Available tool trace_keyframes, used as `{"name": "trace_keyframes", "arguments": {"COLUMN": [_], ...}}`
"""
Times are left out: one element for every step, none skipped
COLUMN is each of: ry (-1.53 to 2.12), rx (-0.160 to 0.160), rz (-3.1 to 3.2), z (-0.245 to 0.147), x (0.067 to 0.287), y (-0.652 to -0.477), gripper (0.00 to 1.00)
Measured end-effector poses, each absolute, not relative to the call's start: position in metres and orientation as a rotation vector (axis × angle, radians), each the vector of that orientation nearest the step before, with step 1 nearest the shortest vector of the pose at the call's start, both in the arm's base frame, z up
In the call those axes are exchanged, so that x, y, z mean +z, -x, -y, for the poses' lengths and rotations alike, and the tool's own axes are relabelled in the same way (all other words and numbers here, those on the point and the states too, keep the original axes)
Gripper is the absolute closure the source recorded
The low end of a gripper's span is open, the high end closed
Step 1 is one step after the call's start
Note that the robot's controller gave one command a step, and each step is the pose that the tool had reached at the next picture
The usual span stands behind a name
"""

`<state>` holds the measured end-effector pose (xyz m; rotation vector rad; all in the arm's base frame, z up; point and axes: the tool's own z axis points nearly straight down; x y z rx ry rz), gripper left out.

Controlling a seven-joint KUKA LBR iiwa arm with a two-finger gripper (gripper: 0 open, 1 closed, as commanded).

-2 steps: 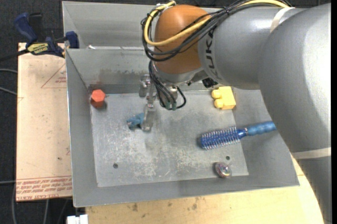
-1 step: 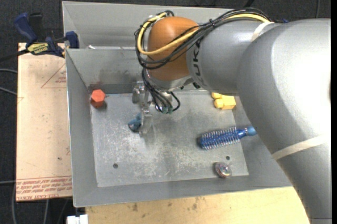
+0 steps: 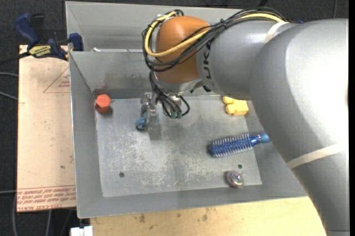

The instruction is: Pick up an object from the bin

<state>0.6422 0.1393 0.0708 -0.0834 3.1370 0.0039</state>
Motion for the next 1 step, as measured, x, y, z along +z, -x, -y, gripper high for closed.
{"name": "trace_keyframes", "arguments": {"ry": [-0.001], "rx": [0.007], "rz": [-3.129], "z": [-0.1487], "x": [0.2095], "y": [-0.646], "gripper": [1.0]}}
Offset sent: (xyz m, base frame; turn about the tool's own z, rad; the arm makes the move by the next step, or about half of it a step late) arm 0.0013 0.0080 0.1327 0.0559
